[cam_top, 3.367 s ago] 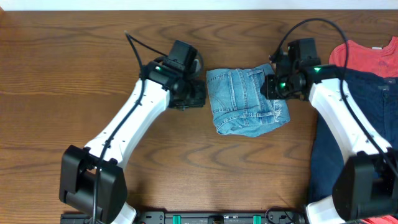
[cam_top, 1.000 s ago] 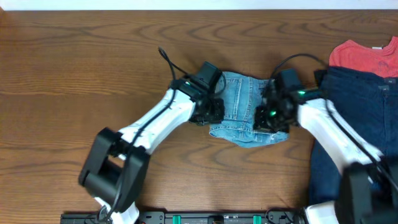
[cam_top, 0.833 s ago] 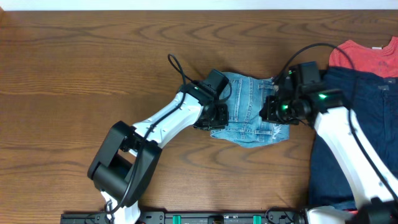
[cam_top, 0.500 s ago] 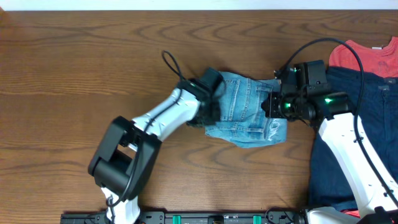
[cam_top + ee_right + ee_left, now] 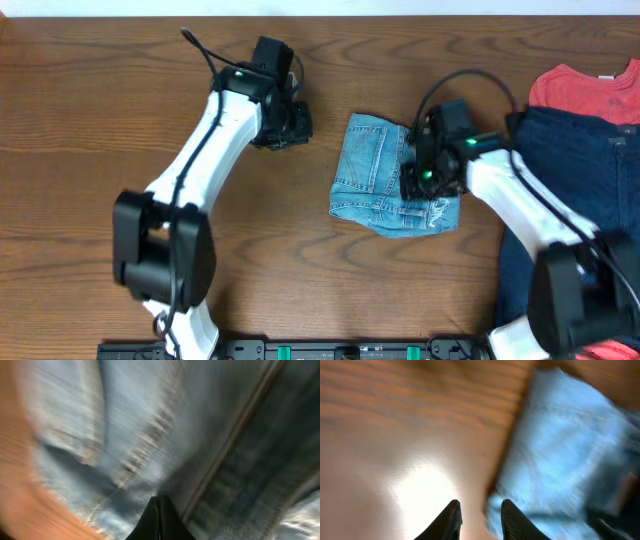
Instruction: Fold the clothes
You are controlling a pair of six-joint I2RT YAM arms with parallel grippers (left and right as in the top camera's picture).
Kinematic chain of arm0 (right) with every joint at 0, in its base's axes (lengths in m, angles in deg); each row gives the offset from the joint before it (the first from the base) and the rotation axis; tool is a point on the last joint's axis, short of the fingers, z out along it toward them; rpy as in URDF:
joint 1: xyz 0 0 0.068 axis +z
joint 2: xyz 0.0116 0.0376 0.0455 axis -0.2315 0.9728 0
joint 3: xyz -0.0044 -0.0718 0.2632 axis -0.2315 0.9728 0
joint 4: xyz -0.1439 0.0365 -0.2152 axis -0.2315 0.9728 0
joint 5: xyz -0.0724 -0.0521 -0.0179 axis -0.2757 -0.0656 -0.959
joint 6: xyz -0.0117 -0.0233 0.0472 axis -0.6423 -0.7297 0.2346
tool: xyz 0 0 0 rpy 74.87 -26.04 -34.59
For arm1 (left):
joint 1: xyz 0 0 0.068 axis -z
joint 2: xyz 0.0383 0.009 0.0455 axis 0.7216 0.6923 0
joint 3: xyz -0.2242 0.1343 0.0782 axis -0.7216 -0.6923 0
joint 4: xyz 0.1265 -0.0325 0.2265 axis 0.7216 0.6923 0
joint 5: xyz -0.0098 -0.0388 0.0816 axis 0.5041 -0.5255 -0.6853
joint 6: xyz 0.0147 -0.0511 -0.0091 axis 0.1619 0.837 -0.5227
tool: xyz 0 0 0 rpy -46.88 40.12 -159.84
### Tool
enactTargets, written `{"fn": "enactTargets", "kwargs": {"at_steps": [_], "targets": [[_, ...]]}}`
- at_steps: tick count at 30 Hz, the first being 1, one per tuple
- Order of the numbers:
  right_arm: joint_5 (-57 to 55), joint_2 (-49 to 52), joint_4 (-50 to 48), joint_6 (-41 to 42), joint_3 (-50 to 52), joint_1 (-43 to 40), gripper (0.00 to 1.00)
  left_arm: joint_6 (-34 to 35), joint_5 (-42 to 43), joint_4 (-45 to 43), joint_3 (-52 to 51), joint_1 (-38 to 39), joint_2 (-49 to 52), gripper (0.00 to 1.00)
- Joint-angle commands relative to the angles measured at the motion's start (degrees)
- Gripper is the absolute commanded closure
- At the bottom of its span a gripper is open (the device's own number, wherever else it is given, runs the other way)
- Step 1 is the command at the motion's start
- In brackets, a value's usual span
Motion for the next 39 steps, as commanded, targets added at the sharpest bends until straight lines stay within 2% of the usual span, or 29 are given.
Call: {"fn": "enactTargets", "kwargs": {"at_steps": [1, 5, 8, 10, 13, 17, 22, 25, 26, 28, 33, 36, 39], "targets": [[-3.1, 5.2, 1.4, 0.8, 0.0, 0.7, 0.99, -1.8, 5.1, 3.2, 0.5, 3.2, -1.5, 0.71], [3.2, 11.0, -2.2, 2.3, 0.0, 1.0, 0.99, -1.6, 5.1, 3.6, -2.4, 7.3, -1.4, 0.71], [20.9, 14.8, -9.1, 2.4, 0.0, 2.6, 0.99, -1.6, 4.0, 3.4, -3.7, 8.9, -1.4, 0.63], [27.2, 15.9, -13.9, 3.8, 0.0, 4.3, 0.99, -1.6, 2.0, 3.8, -3.7, 9.2, -1.4, 0.60], [25.6, 15.4, -18.4, 7.7, -0.1, 6.4, 0.99, -1.6, 1.7, 4.5, -3.7, 8.7, -1.5, 0.59], [21.8, 12.2, -19.8, 7.8, -0.5, 6.3, 0.99, -1.6, 1.4, 5.9, -3.7, 7.6, -1.5, 0.54], [17.2, 2.3, -17.5, 2.9, -0.5, 3.9, 0.98, -0.8, 0.1, 7.0, -3.7, 6.0, -1.5, 0.45], [10.6, -4.5, -16.2, 1.2, -0.5, 2.4, 0.96, 1.4, 0.2, 7.3, -3.7, 5.2, -1.4, 0.27], [7.7, -6.5, -16.0, 1.2, -0.5, 2.0, 0.95, 2.2, 0.2, 7.4, -3.7, 5.1, -1.4, 0.11], [3.9, -9.0, -16.3, 1.4, -0.5, 1.4, 0.94, 3.5, 0.2, 7.5, -3.8, 5.0, -1.4, 0.02], [-0.4, -8.0, -16.6, 1.4, -0.4, 0.9, 0.94, 5.9, 0.2, 9.0, -6.6, 5.0, -1.4, 0.00], [-1.9, -4.0, -16.9, 1.4, -0.4, 0.8, 0.94, 6.0, 0.2, 11.9, -9.9, 5.0, -1.4, 0.00], [-1.8, 0.4, -17.6, 1.9, -0.4, 0.4, 0.95, 6.2, 0.4, 10.6, -13.7, 5.0, -1.4, 0.00]]}}
